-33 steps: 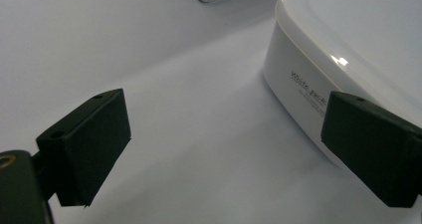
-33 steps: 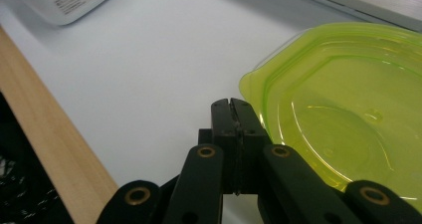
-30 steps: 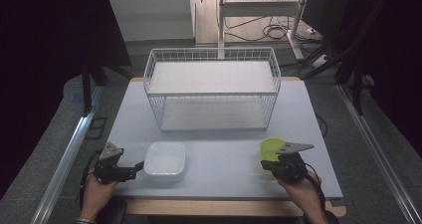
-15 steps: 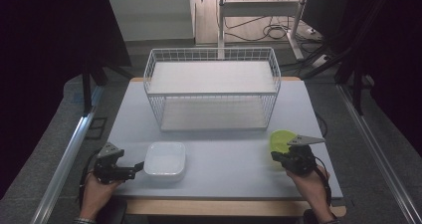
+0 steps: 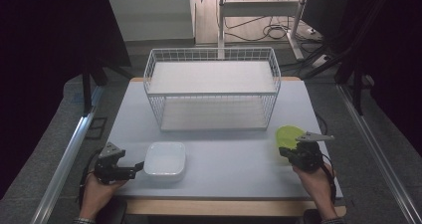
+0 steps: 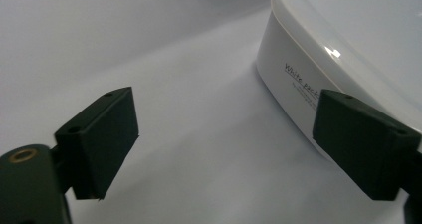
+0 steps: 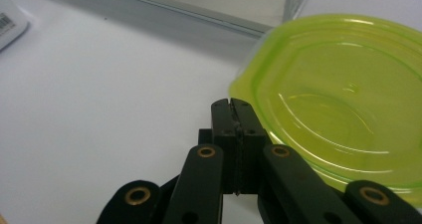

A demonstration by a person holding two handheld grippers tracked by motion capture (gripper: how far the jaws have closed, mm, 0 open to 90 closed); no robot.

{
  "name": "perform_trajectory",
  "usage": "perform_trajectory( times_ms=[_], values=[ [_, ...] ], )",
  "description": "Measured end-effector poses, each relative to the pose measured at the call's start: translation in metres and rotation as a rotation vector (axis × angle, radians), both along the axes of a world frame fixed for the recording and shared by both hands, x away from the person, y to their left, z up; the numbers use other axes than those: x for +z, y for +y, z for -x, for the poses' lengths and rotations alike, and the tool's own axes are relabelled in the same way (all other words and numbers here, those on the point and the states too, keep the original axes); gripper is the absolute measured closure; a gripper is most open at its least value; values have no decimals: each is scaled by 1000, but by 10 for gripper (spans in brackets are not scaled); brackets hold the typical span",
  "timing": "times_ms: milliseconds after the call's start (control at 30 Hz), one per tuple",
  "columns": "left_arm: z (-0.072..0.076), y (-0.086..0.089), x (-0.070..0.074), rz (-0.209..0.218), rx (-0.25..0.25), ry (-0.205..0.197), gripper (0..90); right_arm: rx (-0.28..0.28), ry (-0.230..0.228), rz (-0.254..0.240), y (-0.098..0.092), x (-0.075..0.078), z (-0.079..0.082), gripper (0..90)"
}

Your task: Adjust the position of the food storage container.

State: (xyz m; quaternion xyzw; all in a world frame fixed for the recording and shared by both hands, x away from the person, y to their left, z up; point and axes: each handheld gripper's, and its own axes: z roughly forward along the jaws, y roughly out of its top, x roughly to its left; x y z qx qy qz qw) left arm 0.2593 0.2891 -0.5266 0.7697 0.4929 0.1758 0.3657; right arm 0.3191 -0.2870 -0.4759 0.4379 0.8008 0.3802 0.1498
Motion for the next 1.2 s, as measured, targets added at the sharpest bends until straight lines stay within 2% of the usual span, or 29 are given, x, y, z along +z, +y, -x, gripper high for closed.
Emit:
perform_trajectory(
  times_ms=[133,167,267,300,333,433,533,567,600,767,867,1200],
  values=[
    [2,-1,2,14,-35,21,380,37,-13,11,8,1,5,895],
    [3,-1,3,21,-47,29,380,47,-15,16,10,0,6,894],
    [3,-2,4,51,-89,50,592,66,-13,21,14,0,8,894],
    [4,-2,4,55,-103,56,692,73,-12,21,17,0,10,894],
    [4,-3,4,61,-114,63,692,73,-12,21,17,0,10,894],
    [4,-8,5,73,-151,78,817,83,-8,24,21,-1,12,894],
    [4,-11,6,87,-165,83,857,86,-8,22,22,-1,13,894],
    [4,-14,6,69,-161,83,864,92,-8,22,24,-1,14,894],
    [4,-15,6,69,-161,83,870,96,-7,21,25,-1,14,894],
    [3,-18,5,95,-171,88,869,107,0,9,31,-2,15,894],
    [2,-24,6,83,-173,79,867,113,0,8,34,-2,16,894],
    [-4,-48,5,93,-207,86,878,142,7,-6,44,-3,17,894]
  ],
)
